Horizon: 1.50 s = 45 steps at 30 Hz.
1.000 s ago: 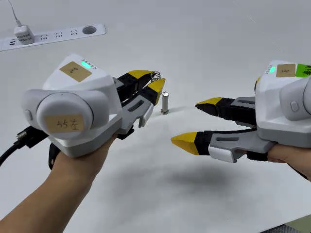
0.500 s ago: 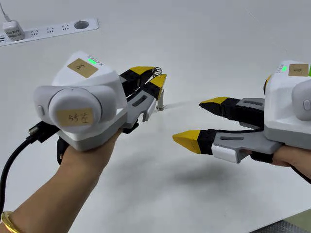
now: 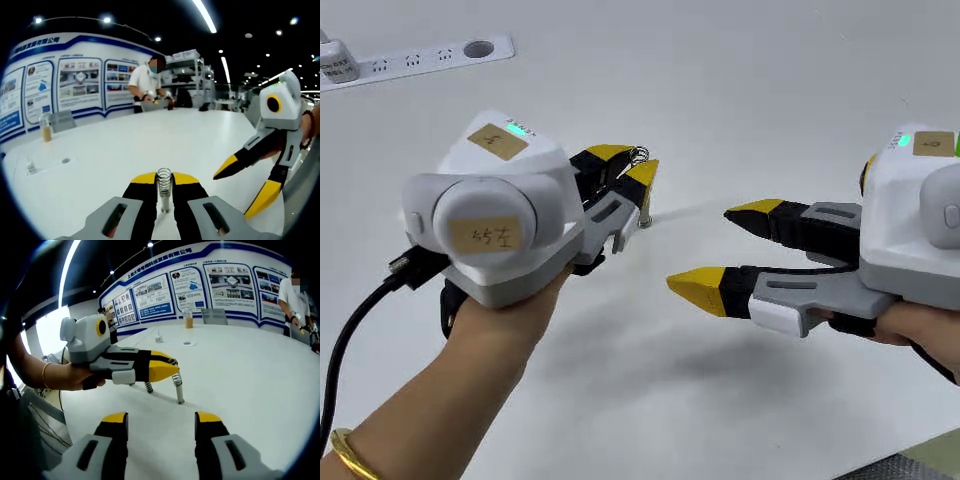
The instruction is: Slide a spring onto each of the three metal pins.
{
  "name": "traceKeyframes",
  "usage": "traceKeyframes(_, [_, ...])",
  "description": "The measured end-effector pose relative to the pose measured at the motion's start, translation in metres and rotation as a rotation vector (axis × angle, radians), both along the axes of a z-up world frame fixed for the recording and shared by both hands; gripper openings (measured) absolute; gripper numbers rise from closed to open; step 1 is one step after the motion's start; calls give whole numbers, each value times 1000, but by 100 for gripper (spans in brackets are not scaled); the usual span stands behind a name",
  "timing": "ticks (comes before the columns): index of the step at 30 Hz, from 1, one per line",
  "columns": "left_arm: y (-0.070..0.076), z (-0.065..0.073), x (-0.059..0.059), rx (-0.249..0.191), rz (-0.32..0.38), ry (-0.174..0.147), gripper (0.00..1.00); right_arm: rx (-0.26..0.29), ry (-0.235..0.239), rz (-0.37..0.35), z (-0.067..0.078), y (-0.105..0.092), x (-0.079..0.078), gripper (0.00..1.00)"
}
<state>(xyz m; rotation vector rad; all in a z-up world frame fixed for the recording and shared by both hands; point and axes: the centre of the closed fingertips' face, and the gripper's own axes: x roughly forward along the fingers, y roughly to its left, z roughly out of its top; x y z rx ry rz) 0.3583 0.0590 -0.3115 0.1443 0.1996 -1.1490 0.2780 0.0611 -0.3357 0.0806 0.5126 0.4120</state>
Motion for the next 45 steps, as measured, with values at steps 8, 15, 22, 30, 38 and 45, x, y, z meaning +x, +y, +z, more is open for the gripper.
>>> traceKeyframes(8, [-2,-11,-1,44,3,-11,10,2,4,1,-1,2,0,55])
traceKeyframes(15, [-3,-17,-2,76,0,-22,10,2,2,-7,-1,1,1,55])
traceKeyframes(22, [-3,-24,-2,107,12,-14,10,3,4,-4,-1,3,1,55])
traceKeyframes(30, [-2,-31,-1,114,44,30,11,5,2,-8,-1,2,2,54])
traceKeyframes(38, [-2,-36,1,104,79,104,10,3,2,-10,0,1,2,54])
traceKeyframes(45, [-1,-42,-1,126,94,134,11,-16,18,-10,-4,-1,-1,54])
